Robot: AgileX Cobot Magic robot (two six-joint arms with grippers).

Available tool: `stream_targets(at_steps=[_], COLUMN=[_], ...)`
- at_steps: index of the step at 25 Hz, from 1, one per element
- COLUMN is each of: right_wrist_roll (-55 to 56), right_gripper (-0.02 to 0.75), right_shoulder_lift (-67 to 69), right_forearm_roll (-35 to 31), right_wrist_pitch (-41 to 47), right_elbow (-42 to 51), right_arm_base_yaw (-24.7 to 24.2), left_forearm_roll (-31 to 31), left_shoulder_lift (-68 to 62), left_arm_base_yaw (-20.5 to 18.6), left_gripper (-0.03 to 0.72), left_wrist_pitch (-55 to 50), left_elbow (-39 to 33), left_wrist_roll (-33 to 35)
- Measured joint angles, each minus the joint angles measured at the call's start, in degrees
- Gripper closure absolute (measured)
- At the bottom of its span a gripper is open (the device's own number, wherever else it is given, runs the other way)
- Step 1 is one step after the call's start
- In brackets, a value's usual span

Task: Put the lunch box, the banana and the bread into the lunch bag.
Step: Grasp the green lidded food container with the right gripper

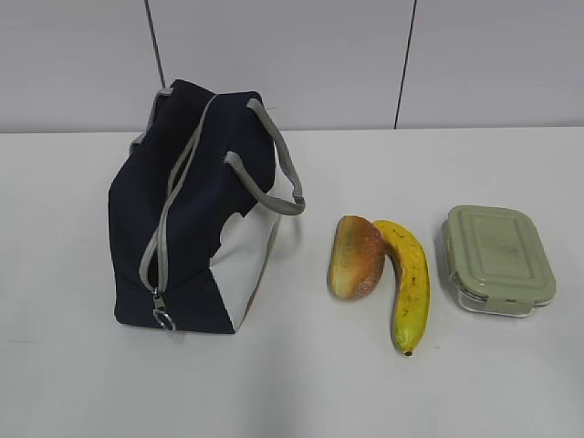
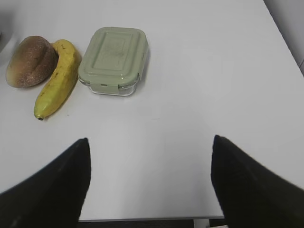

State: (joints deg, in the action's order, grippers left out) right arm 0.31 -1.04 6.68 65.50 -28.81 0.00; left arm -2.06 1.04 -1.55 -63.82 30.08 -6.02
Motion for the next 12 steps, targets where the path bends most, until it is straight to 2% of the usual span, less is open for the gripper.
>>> stream_targets(at_steps=[12], right_wrist_roll=[0.00], right_gripper=[0.155], right_shoulder_lift=[0.00], right_forearm_roll=[0.00], right_wrist_pitch=[0.00], right_elbow=[0.00], right_arm_base_yaw=[0.00], left_forearm_roll=[0.75], left_shoulder_lift=[-0.08], left_arm_base_yaw=[0.00], left_gripper=[0.107], left_wrist_pitch=[1.68], left_elbow=[1.22], left_wrist_roll=[1.12])
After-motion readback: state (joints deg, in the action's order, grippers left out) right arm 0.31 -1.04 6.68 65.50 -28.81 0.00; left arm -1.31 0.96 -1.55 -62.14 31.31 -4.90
